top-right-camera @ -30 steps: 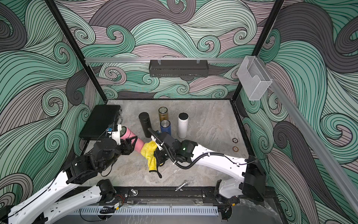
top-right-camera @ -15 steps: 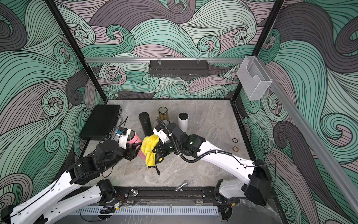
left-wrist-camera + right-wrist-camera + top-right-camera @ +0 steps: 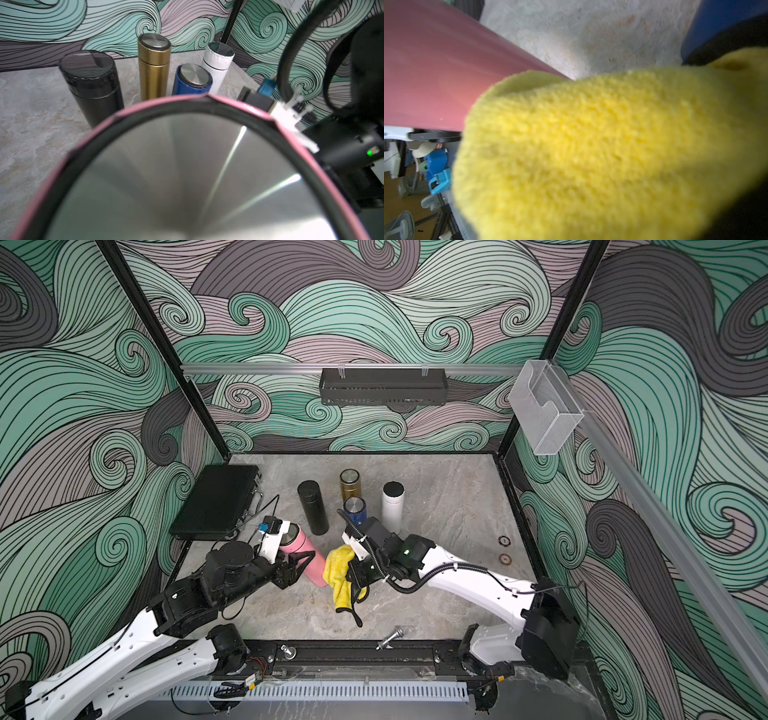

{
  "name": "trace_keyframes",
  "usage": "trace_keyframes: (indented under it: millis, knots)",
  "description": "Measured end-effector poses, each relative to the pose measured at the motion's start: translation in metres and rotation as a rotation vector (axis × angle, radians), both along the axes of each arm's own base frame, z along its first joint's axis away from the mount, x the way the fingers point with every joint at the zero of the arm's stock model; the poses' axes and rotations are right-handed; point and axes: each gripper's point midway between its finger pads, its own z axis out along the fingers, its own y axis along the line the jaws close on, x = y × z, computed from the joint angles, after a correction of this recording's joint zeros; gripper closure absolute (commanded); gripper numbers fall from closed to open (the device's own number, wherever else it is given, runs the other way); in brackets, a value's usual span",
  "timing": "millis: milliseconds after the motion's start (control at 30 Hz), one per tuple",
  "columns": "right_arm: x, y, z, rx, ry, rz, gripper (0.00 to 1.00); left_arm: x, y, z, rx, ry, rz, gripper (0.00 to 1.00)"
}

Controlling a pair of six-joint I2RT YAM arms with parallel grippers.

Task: Wipe the surface of the thermos
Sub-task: Wipe the dirt from the surface of the thermos.

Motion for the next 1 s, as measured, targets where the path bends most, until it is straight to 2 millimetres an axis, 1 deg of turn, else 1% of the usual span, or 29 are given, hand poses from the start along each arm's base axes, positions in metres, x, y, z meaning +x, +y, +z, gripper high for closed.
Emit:
trace_keyframes:
  millis: [67,133,167,233,267,333,400,500,533,600,633,733,833,933,1000]
  knots:
    - [0.005,0.000,0.024,0.069,-0.019,0.010,1.00,-0.004,-0.006,-0.002,0.007,0.006,-0.047,1.00]
    - [0.008,0.002,0.046,0.135,-0.037,0.028,1.00,-0.008,-0.012,0.000,-0.004,0.002,-0.089,1.00]
    - [0.006,0.003,0.054,0.164,-0.041,0.046,1.00,-0.009,-0.014,0.003,-0.013,-0.005,-0.104,1.00]
    - [0.000,0.007,0.060,0.192,-0.032,0.086,1.00,-0.012,-0.019,0.007,-0.027,-0.016,-0.134,1.00]
    - [-0.003,0.008,0.058,0.194,-0.015,0.102,1.00,-0.013,-0.021,0.008,-0.032,-0.018,-0.149,1.00]
    - [-0.008,0.010,0.047,0.185,0.023,0.125,1.00,-0.016,-0.024,0.008,-0.036,-0.017,-0.173,1.00]
    - [-0.013,0.007,0.025,0.149,0.075,0.131,1.00,-0.018,-0.026,0.008,-0.036,-0.014,-0.191,1.00]
    - [-0.022,-0.004,-0.011,0.064,0.148,0.124,1.00,-0.022,-0.028,0.008,-0.041,-0.013,-0.216,1.00]
    - [-0.025,-0.009,-0.020,0.037,0.165,0.121,1.00,-0.023,-0.029,0.009,-0.045,-0.013,-0.225,1.00]
    - [-0.029,-0.019,-0.033,-0.014,0.184,0.110,1.00,-0.025,-0.031,0.012,-0.057,-0.021,-0.243,1.00]
    - [-0.029,-0.021,-0.035,-0.030,0.184,0.104,1.00,-0.026,-0.032,0.014,-0.062,-0.027,-0.251,1.00]
    - [-0.026,-0.025,-0.035,-0.047,0.167,0.092,1.00,-0.032,-0.034,0.019,-0.076,-0.043,-0.288,1.00]
    - [-0.022,-0.024,-0.022,-0.033,0.144,0.096,1.00,-0.038,-0.039,0.020,-0.081,-0.043,-0.338,1.00]
    - [-0.015,-0.015,0.005,0.039,0.115,0.126,1.00,-0.047,-0.045,0.020,-0.085,-0.029,-0.402,1.00]
    - [-0.013,-0.010,0.022,0.097,0.107,0.159,1.00,-0.053,-0.050,0.024,-0.097,-0.021,-0.447,1.00]
